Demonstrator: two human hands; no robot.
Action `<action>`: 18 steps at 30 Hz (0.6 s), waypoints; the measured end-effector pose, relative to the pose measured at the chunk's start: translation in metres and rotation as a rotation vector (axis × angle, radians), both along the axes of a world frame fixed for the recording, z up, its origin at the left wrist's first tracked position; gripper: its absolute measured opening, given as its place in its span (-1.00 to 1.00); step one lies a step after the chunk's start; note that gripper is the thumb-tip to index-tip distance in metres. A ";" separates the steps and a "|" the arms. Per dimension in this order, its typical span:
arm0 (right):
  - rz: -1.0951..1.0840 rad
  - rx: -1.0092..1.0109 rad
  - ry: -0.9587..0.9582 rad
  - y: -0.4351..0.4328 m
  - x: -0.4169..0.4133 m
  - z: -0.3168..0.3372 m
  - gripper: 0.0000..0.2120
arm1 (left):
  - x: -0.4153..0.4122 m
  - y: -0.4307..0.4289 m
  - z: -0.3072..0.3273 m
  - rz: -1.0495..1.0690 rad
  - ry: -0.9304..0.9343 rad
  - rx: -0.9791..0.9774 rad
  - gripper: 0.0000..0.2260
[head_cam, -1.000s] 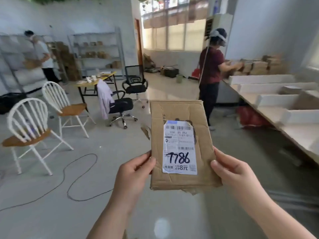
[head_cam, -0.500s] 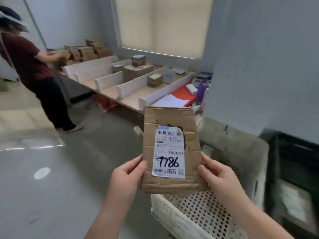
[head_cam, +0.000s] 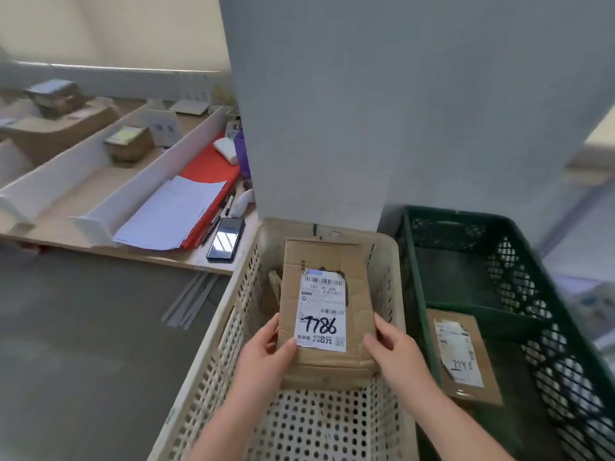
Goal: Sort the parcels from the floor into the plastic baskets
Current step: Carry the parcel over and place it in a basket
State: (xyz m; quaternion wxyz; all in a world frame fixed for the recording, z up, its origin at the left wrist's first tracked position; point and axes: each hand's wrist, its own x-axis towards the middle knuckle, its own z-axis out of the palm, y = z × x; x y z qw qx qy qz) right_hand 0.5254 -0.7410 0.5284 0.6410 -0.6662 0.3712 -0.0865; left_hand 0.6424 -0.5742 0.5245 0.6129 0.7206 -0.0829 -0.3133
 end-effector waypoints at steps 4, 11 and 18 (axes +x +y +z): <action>-0.159 0.014 0.138 -0.018 0.053 -0.054 -0.50 | 0.049 -0.045 -0.065 -0.115 0.066 0.074 -0.50; -0.406 -0.022 0.326 -0.062 0.116 -0.156 -0.48 | 0.110 -0.117 -0.182 -0.232 0.110 0.077 -0.50; -0.425 -0.167 0.386 -0.088 0.136 -0.223 -0.42 | 0.124 -0.149 -0.255 -0.250 0.062 0.023 -0.57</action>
